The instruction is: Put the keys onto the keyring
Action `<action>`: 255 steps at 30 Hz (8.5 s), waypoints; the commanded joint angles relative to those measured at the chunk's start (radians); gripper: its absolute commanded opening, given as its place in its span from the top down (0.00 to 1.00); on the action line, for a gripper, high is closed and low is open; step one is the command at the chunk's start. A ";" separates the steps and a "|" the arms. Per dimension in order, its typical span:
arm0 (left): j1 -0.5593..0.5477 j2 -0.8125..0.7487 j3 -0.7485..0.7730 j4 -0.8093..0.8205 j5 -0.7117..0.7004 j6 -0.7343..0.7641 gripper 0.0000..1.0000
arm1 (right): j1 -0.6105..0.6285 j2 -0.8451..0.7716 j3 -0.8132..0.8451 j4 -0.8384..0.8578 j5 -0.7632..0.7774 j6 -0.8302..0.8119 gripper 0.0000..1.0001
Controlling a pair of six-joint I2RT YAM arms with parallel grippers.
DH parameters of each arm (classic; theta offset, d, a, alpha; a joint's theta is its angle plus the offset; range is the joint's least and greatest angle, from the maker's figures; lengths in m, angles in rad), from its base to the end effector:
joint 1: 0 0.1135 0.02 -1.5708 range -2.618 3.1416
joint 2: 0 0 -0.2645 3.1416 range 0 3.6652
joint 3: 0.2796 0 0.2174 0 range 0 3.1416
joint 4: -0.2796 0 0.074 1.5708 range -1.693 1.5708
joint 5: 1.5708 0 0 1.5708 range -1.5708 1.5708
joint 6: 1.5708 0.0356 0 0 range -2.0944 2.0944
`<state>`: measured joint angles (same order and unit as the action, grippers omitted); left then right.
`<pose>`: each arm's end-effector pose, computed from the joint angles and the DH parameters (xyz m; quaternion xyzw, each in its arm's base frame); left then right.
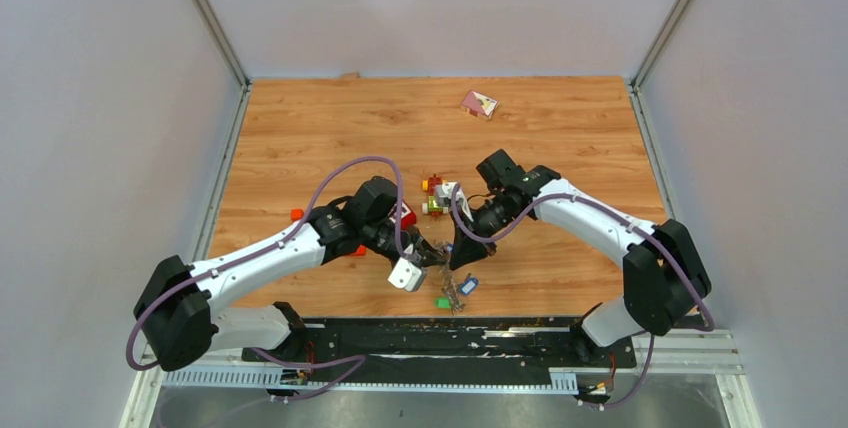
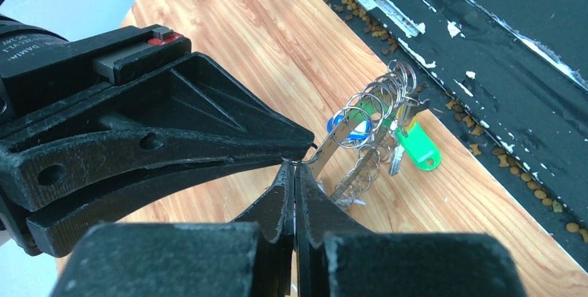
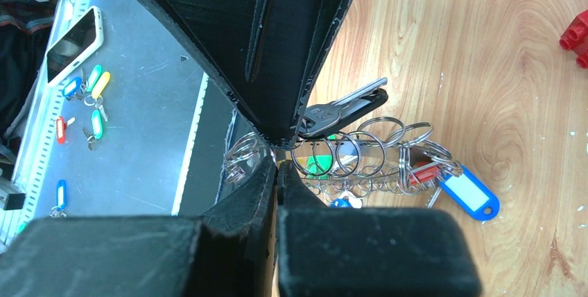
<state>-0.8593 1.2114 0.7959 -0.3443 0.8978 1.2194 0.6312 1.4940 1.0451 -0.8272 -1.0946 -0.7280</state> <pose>0.1174 -0.1788 0.2654 0.8004 0.2720 -0.3287 0.4211 0.1753 0.1673 0.2542 -0.5903 0.6090 0.5081 0.1501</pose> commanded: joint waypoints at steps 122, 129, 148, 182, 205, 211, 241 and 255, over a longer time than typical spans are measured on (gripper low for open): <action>0.047 -0.045 -0.057 0.149 0.115 -0.276 1.00 | -0.005 -0.052 0.017 0.062 -0.048 -0.229 1.00; 0.045 -0.046 -0.061 0.122 0.111 -0.231 1.00 | -0.016 -0.012 0.045 0.050 -0.087 -0.193 1.00; 0.029 -0.051 -0.055 0.068 0.082 -0.148 1.00 | -0.047 0.028 0.073 -0.038 -0.130 -0.249 1.00; 0.052 -0.041 -0.046 0.160 0.075 -0.226 1.00 | -0.011 0.048 0.092 -0.098 -0.128 -0.305 1.00; 0.051 -0.044 -0.056 0.116 0.118 -0.176 1.00 | -0.013 0.062 0.096 -0.063 -0.130 -0.250 1.00; 0.046 -0.043 -0.060 0.084 0.131 -0.123 1.00 | -0.026 0.075 0.106 -0.065 -0.151 -0.236 1.00; -0.020 -0.021 -0.050 0.013 0.085 -0.004 1.00 | -0.071 0.145 0.147 -0.080 -0.263 -0.186 1.00; 0.048 -0.080 -0.060 0.030 0.006 -0.165 1.00 | -0.105 0.052 0.088 -0.072 -0.082 -0.234 1.00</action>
<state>-0.8558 1.1759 0.7319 -0.3328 0.9165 1.1584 0.5430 1.6386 1.1587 -0.9436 -1.2442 -0.9360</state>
